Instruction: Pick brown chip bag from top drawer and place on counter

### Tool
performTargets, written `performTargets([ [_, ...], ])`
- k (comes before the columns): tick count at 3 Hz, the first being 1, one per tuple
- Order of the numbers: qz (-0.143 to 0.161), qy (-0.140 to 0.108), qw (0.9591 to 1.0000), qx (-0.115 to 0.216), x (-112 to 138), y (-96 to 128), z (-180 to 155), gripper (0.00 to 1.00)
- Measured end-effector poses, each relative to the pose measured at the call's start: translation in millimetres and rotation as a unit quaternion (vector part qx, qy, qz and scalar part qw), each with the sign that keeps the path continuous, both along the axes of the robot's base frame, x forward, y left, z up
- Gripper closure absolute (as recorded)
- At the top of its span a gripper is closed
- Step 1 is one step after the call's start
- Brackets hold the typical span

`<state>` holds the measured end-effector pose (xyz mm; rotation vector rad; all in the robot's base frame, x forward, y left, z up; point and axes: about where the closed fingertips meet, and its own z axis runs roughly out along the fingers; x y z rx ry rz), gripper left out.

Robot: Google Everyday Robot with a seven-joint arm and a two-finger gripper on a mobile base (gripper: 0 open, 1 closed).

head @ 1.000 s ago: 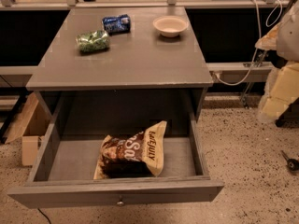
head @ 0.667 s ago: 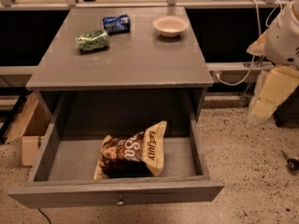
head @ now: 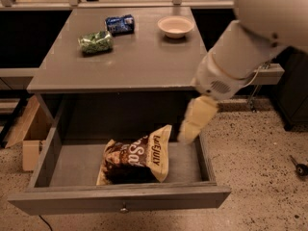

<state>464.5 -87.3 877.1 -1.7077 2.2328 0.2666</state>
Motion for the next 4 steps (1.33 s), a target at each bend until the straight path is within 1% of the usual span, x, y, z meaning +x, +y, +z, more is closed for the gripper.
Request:
performTargets([
  [1,-0.017,0.012,0.9979,0.061,0,66,-30,0.0],
  [2,-0.014,0.014,0.9981,0.059,0,70,-34,0.0],
  [3,0.011,0.029,0.9989,0.036,0,103,-70,0.0],
  [4,0.039,0.043,0.9981,0.02,-1,140,-105,0.0],
])
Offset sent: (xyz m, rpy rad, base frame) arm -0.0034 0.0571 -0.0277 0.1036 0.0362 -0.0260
